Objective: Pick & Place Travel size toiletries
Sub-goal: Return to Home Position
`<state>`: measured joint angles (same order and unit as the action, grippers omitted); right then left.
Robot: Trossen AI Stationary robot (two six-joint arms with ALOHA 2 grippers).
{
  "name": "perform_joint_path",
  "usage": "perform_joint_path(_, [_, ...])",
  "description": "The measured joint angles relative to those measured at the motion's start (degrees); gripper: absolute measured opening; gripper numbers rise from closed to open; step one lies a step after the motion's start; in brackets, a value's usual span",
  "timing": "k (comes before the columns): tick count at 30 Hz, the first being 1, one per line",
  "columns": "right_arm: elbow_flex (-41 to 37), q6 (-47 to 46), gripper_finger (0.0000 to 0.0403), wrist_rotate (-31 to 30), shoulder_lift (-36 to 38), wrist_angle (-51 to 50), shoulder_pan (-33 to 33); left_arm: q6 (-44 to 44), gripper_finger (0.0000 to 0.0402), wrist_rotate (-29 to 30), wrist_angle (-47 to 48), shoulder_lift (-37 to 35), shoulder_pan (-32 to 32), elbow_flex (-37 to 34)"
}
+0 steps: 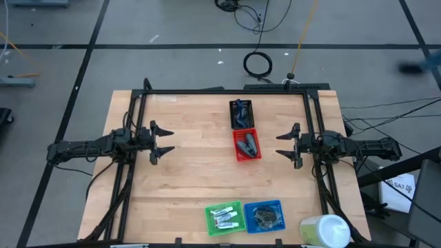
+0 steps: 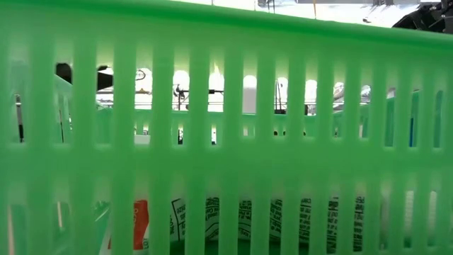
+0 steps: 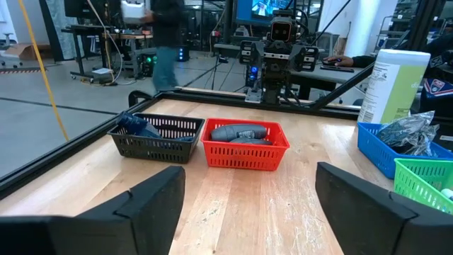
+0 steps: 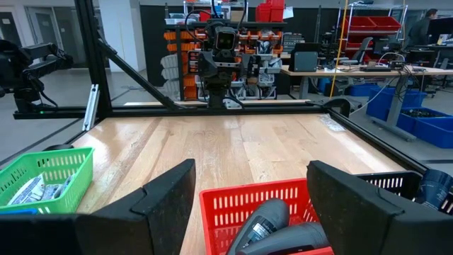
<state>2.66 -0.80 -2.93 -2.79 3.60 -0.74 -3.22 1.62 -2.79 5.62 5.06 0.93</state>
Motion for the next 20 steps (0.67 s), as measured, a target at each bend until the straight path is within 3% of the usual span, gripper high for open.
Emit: perform_joint_path(20, [0.00, 0.00, 0.0260, 0.02, -0.01, 0.00, -0.01, 0.00, 0.0321, 0.01, 0.00, -0.01, 0.00, 0.00])
